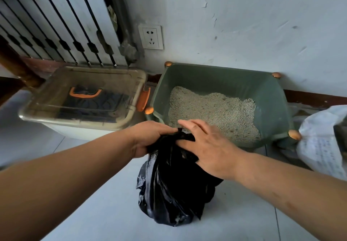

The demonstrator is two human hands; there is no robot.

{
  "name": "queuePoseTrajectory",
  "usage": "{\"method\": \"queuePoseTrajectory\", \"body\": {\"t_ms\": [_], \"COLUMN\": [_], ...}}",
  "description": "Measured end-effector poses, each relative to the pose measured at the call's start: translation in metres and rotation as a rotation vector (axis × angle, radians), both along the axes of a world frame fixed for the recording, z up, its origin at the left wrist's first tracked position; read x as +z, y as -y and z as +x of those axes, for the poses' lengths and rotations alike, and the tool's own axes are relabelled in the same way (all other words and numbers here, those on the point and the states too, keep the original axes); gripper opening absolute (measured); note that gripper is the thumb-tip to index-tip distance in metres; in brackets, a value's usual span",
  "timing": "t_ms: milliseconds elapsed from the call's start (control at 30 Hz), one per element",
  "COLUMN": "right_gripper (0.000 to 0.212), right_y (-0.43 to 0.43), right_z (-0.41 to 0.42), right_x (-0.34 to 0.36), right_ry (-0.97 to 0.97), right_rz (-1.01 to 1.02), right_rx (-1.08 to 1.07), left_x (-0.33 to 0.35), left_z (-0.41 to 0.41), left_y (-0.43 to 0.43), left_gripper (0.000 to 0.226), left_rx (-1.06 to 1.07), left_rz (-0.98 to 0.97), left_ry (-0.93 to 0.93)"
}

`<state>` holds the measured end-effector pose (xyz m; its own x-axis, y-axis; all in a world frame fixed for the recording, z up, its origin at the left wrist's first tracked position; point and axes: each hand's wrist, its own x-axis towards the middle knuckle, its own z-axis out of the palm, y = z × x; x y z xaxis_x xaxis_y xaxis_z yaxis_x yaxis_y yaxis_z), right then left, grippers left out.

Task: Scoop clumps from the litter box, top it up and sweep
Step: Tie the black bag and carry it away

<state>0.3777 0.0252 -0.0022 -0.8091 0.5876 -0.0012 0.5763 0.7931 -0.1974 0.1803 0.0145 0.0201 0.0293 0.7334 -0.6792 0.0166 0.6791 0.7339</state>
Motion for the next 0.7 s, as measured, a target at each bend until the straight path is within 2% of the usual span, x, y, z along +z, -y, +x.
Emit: {"method": "queuePoseTrajectory", "body": {"t_ms": [100, 167, 233, 333, 400, 467, 567, 600, 633, 700], "right_gripper": [0.037, 0.026, 0.026, 0.031, 0.016, 0.007, 0.023, 0.025, 0.027, 0.038], "right_y": [-0.002, 0.000, 0.002, 0.008, 0.010, 0.008, 0.003, 0.004, 0.004, 0.009], "right_z": [0.011, 0.023, 0.039, 0.065, 0.078, 0.085, 0.074, 0.067, 0.061, 0.052], "right_x": [-0.013, -0.028, -0.043, -0.071, -0.083, -0.087, -0.086, -0.089, -0.089, -0.090], "right_ry": [-0.148, -0.237, -0.283, -0.192, -0.019, 0.148, 0.259, 0.222, 0.151, -0.017], "right_rz": [-0.001, -0.007, -0.110, -0.291, -0.313, -0.352, -0.386, -0.395, -0.400, -0.468], "right_rx": [0.033, 0.004, -0.095, -0.165, -0.123, -0.136, -0.299, -0.359, -0.417, -0.498], "left_x": [-0.013, -0.023, -0.032, -0.046, -0.052, -0.060, -0.076, -0.076, -0.072, -0.062], "left_z": [-0.001, -0.005, -0.009, -0.018, -0.024, -0.028, -0.023, -0.019, -0.016, -0.009], "left_y": [-0.002, 0.003, 0.012, 0.022, 0.027, 0.034, 0.037, 0.037, 0.036, 0.037], "left_gripper": [0.015, 0.021, 0.024, 0.024, 0.026, 0.032, 0.026, 0.024, 0.032, 0.065], "left_rx": [0.215, 0.391, 0.526, 0.705, 0.727, 0.563, 0.086, -0.031, -0.139, -0.452], "left_rz": [0.000, -0.047, -0.085, -0.109, -0.131, -0.157, -0.053, 0.008, 0.067, 0.141], "left_ry": [-0.194, -0.162, -0.067, -0.034, -0.057, -0.163, -0.577, -0.682, -0.741, -0.783]}}
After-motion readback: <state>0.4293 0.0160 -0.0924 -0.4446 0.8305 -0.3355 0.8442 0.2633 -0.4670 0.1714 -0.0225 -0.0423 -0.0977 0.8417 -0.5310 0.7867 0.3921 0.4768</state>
